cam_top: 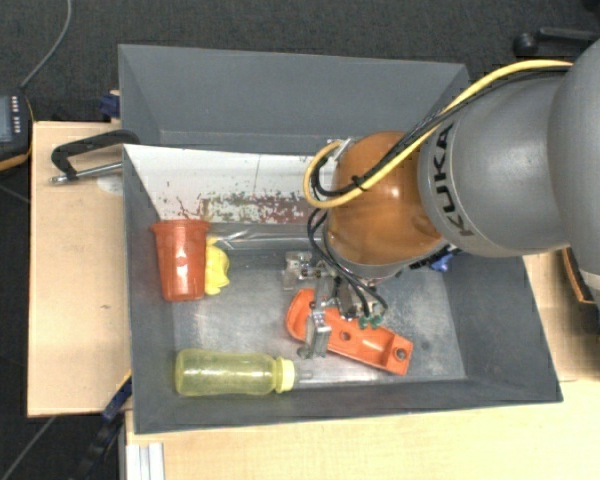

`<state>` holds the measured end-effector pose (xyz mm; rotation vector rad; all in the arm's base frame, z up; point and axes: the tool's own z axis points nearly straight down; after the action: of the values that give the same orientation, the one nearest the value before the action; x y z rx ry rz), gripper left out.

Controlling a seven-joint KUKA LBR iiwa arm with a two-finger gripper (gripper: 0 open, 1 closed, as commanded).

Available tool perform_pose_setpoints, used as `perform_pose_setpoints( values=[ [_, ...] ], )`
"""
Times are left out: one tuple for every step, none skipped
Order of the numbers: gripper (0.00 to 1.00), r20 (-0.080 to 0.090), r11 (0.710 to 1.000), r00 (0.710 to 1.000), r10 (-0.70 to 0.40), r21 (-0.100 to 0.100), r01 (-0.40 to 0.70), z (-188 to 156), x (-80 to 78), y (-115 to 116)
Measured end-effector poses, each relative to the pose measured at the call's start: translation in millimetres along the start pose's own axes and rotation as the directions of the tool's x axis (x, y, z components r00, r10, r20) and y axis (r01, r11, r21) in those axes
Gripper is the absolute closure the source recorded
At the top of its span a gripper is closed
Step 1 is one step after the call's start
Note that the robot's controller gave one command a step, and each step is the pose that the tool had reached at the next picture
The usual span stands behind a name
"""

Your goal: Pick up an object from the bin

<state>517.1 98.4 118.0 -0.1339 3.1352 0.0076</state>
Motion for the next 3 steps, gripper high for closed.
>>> perform_pose_setpoints(
  values=[
    [0.00,-0.006,1.000,1.000,-0.018,0.003,0.018,33,5.9,-44],
    [0.00,-0.003,0.999,0.999,0.047,0.001,-0.047,33,6.5,-65],
    [1.00,-0.001,0.932,0.932,-0.361,0.001,0.361,43,-14.7,-91]
  ],
)
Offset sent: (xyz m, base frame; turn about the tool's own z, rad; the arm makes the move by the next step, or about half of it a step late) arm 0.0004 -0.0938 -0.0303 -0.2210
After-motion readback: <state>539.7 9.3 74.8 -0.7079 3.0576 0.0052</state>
